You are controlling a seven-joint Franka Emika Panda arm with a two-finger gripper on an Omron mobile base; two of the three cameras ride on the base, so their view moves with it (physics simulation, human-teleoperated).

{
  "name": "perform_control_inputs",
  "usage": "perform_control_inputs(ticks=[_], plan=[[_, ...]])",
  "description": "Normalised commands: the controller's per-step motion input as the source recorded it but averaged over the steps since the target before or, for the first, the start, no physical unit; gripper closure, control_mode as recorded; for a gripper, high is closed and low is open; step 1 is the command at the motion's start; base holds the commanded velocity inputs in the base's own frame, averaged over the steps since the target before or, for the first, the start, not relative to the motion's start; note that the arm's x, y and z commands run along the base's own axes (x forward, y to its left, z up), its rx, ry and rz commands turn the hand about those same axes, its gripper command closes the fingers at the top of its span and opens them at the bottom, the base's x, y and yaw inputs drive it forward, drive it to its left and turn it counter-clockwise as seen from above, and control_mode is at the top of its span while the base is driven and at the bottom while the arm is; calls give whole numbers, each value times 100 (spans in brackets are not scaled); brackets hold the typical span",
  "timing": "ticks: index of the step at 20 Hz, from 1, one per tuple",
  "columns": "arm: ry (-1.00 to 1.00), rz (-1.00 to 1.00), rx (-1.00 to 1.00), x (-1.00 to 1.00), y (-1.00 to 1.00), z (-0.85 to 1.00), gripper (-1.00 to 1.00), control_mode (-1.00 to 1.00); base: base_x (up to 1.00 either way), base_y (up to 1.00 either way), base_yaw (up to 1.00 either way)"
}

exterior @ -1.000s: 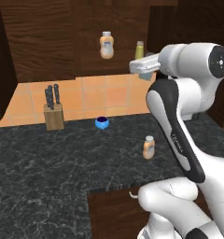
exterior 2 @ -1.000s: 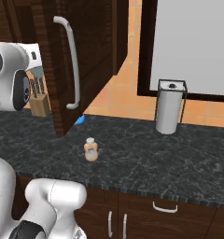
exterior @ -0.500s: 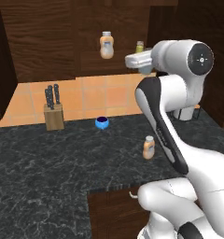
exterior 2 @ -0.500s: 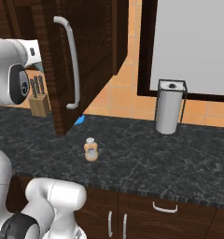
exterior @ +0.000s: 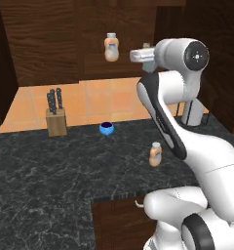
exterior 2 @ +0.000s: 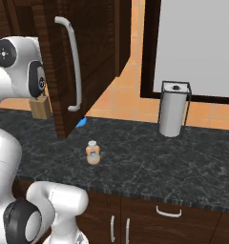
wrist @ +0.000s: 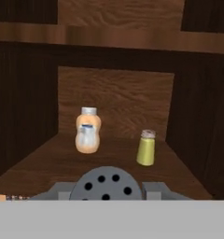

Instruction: Put the shaker and condiment bottle from the counter next to their counterparts in the cabinet.

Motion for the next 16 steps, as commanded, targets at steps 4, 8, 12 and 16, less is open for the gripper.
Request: perform_control_inputs(ticks=[4,8,12,16], plan=[[0,-20,2,29,0,-6,100,-100,0,0,0],[1,-20,4,44,0,-3,100,-100,0,0,0],[3,-12,2,39,0,0,100,-100,0,0,0],[8,-9,5,36,-4,0,100,-100,0,0,0]])
